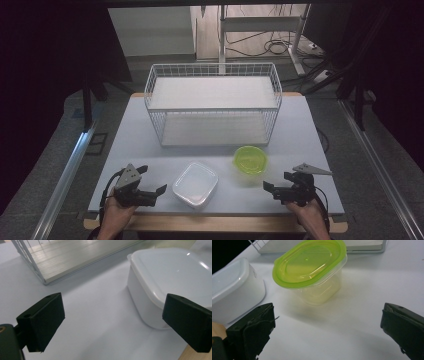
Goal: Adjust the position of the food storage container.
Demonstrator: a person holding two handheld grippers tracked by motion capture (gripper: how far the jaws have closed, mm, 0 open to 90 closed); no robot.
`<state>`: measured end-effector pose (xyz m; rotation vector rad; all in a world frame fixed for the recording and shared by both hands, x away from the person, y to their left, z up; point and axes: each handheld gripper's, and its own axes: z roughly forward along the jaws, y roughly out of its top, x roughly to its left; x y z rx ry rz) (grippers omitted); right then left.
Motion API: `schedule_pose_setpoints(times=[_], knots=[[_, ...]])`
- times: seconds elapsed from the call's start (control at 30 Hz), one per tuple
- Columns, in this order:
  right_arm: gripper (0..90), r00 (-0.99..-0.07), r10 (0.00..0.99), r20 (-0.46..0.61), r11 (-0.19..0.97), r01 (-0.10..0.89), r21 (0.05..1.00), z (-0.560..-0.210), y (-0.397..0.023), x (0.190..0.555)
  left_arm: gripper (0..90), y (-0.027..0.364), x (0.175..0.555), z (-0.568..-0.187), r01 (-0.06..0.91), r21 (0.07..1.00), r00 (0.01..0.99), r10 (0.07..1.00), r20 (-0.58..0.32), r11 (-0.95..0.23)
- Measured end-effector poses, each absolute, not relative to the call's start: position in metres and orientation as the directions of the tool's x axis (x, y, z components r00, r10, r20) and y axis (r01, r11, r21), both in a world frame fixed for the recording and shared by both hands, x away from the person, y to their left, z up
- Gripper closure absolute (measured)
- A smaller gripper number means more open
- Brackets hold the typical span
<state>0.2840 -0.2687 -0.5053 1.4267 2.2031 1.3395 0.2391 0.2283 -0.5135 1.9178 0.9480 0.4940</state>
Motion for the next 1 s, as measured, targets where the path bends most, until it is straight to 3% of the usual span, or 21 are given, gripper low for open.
schedule_pose_setpoints(times=[0.17, 0.4, 0.53, 0.7, 1.0], knots=[[0.3, -0.535, 0.809, 0.245, 0.198, 0.641, 0.742, -0.508, -0.264, 0.285, 3.9, 0.229, 0.241, -0.516, 0.439, 0.855, 0.610, 0.791, -0.057, -0.277], [8.6, -0.531, 0.819, 0.219, 0.237, 0.659, 0.714, -0.506, -0.258, 0.285, 4.0, 0.231, 0.242, -0.516, 0.433, 0.861, 0.601, 0.797, -0.056, -0.266], [16.9, -0.533, 0.822, 0.199, 0.258, 0.661, 0.705, -0.505, -0.257, 0.286, 3.9, 0.231, 0.242, -0.517, 0.427, 0.864, 0.598, 0.800, -0.049, -0.266], [36.7, -0.582, 0.791, 0.188, 0.299, 0.635, 0.712, -0.500, -0.257, 0.286, 3.0, 0.231, 0.243, -0.518, 0.423, 0.868, 0.595, 0.802, -0.049, -0.261], [52.5, -0.633, 0.762, 0.139, 0.338, 0.572, 0.748, -0.487, -0.256, 0.286, 3.0, 0.230, 0.243, -0.519, 0.420, 0.867, 0.599, 0.800, -0.043, -0.268]])
